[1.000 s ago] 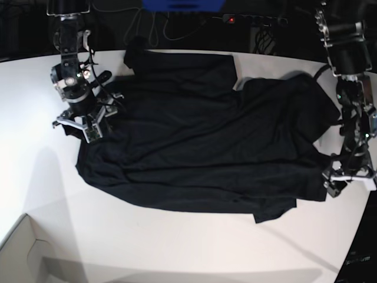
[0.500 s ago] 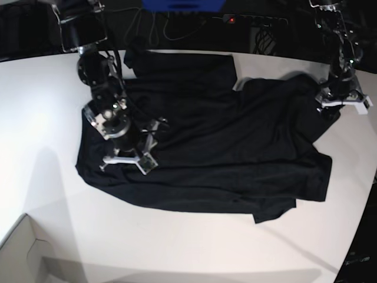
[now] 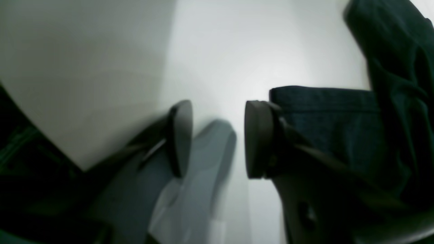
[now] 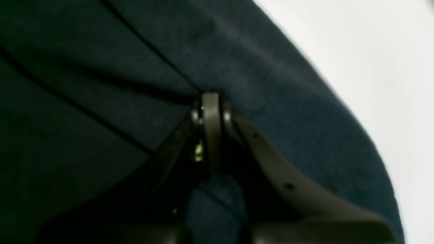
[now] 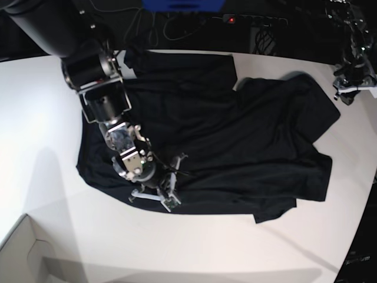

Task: Layout the t-shirt on the table in an organized manner, then fold the t-shirt properly
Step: 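Grasp the shirt body with the right gripper and pull it toward the left gripper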

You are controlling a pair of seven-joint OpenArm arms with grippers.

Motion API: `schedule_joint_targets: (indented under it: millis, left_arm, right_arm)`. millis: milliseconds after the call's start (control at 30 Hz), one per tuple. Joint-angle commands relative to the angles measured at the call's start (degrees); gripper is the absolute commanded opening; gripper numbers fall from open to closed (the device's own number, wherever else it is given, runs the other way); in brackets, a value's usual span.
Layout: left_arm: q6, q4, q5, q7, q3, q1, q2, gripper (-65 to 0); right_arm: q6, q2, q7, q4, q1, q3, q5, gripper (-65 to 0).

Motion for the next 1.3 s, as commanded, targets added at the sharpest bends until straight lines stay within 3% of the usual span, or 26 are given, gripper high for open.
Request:
schedule_joint_targets:
  millis: [0,100,300,367,433,700,900,967,1100,1267]
  left_arm:
    - [1.1,0.3,0.0,2.6,0.1,0.5,-0.2,-39.8]
    - [1.1,3.8,-0.1,2.6,0.1,2.4,-0.2,-39.8]
    - [1.1,14.4,-5.6,2.6,0.6,3.4,0.2,-39.8]
    - [1.1,15.1,-7.0,2.6,1.2,2.5,0.3,-39.8]
    - [1.1,14.8,-7.0,2.6,4.9,0.1,0.4,-39.8]
    - [1.1,6.4,-7.0,2.6,17.9,-9.7,0.3,-40.1]
    - [1.2,5.0,-7.0,2.6,23.5,-13.8,0.3,-41.1]
    - [1.3,3.1,-7.0,2.6,24.9,-15.9,0.3,-46.4]
    - [1.7,-4.5,-7.0,2.6,25.9,-18.4,0.3,-65.0]
    - [1.7,-11.5,-7.0,2.4,25.4,-18.7,-1.7,-65.0]
  right_arm:
    - [-0.2,0.2,0.0,-2.9,2.4,0.2,-0.8,-65.0]
    - [-2.8,1.4,5.1,-9.3,4.5,1.5,-0.8,-65.0]
    - [-20.9,2.9,10.3,-9.6,4.8,11.3,-0.8,-65.0]
    - [-25.7,3.1,11.4,-9.5,4.9,14.1,-0.8,-65.0]
    - [-28.3,3.2,12.4,-9.5,4.9,15.9,-0.8,-65.0]
    - [-28.3,3.3,14.7,-9.5,4.4,17.0,-0.8,-65.0]
    - [-28.3,3.2,14.7,-9.5,3.3,16.9,-0.8,-65.0]
    - [-28.3,3.2,14.8,-9.5,3.3,16.9,-0.8,-65.0]
    - [-28.3,3.3,14.6,-9.5,3.3,16.9,-0.8,-65.0]
    - [-28.2,4.5,14.8,-9.5,3.5,16.9,-0.9,-65.0]
